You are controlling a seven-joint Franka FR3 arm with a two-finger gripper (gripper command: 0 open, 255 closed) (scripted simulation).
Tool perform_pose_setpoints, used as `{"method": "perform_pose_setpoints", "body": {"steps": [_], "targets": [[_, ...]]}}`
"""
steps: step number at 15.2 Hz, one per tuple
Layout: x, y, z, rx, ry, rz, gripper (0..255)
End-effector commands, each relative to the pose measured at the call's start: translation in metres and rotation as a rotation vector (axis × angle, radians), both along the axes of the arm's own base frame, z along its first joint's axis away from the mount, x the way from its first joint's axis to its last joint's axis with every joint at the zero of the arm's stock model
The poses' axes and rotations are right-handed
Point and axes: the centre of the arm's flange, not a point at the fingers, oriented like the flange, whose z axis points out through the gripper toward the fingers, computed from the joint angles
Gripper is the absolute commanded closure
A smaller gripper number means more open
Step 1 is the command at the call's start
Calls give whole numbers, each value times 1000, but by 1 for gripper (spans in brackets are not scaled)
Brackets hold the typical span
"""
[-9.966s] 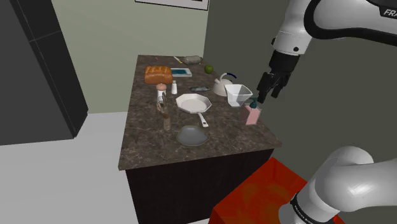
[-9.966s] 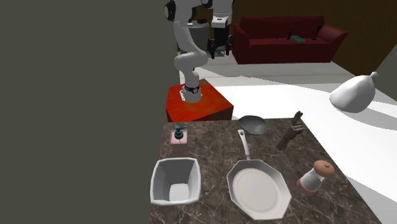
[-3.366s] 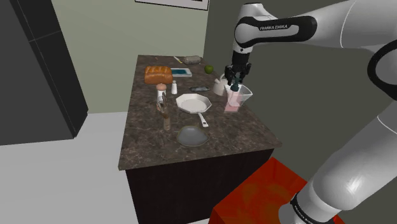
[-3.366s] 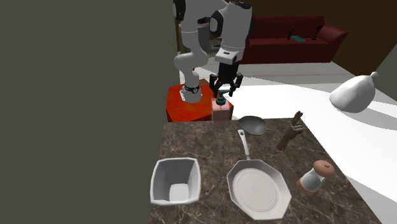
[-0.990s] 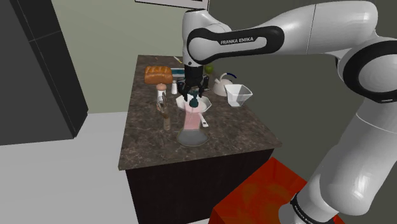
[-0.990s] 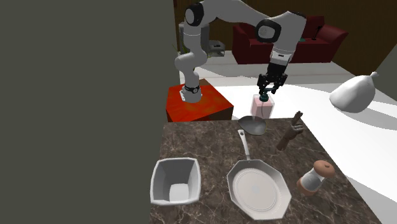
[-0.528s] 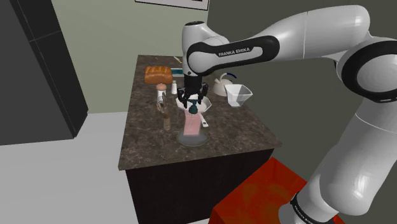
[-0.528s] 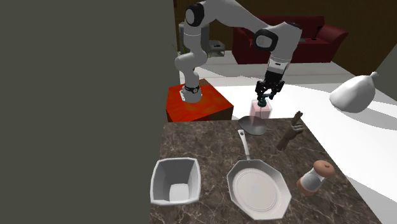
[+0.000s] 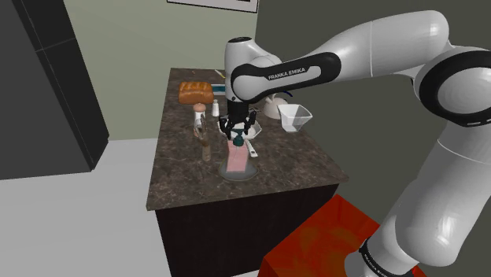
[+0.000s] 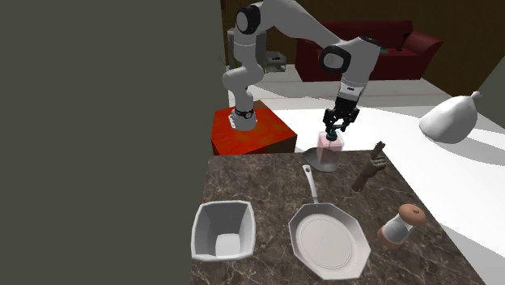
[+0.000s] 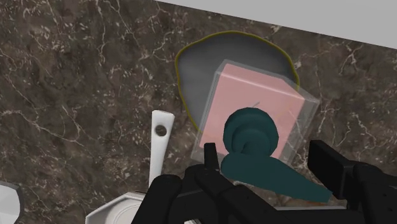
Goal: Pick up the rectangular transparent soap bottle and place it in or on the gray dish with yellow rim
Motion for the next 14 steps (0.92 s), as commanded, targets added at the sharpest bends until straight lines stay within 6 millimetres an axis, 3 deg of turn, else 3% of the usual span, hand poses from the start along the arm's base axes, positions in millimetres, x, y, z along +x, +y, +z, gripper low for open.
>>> {"method": "perform_pose_setpoints", "body": {"steps": [1, 3, 4, 9, 13, 14], "targets": [[0, 0, 0, 0, 0, 0, 255], [0, 0, 0, 0, 0, 0, 255], [0, 0, 0, 0, 0, 0, 0], [0, 0, 0, 0, 0, 0, 0], [-2, 6, 50, 0, 0, 0, 0], [-2, 6, 50, 0, 0, 0, 0]]}}
